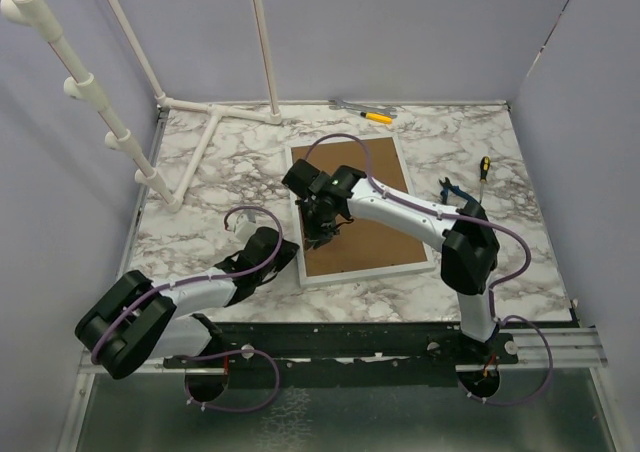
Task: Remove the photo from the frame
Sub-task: Release the photo frame item from the photo frame.
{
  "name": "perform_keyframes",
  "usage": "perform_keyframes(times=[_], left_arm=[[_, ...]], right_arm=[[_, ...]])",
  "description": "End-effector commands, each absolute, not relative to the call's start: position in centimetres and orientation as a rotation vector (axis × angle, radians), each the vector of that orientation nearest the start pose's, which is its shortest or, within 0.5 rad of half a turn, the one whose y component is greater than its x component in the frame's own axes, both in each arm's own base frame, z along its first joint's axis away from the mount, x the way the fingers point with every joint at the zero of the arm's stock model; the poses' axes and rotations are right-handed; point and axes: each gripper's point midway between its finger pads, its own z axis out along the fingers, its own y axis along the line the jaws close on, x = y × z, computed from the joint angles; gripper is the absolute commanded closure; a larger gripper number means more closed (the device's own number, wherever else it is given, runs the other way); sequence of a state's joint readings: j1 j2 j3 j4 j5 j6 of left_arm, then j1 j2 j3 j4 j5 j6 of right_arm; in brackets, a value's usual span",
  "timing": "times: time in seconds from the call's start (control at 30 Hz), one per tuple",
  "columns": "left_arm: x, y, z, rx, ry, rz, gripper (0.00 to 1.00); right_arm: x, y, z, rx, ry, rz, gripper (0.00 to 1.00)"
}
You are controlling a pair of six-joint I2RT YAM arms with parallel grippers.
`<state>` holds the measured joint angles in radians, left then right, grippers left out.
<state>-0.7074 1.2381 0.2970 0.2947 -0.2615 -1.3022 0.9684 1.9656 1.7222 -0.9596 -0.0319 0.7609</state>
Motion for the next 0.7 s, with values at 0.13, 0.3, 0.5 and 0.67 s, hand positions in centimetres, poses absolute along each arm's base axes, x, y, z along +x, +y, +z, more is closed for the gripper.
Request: perform_keyframes(times=[0.13,0.3,0.5,0.67], left_arm=[[21.0,-25.1,3.7,-0.718,2.348,-1.033,0.88],[21.0,-25.2,3.7,-0.716,2.348,-1.033,0.88],[21.3,-24.3,3.8,-0.727,2.323,-0.995,0.88],[22.2,-21.9,4.3,-0.743,2.286,-0.904,0.87]], right_arm=[[21.9,45.4,13.3,-0.391,2.735,0.698,0.99],[21.5,46.4,13.3,-0.416,2.733,0.728,0.99],[22.5,45.3,13.6,-0.408,2.693,0.631,0.99],[24.1,42.2,14.7,-0.352,2.624,0.489,1.00]])
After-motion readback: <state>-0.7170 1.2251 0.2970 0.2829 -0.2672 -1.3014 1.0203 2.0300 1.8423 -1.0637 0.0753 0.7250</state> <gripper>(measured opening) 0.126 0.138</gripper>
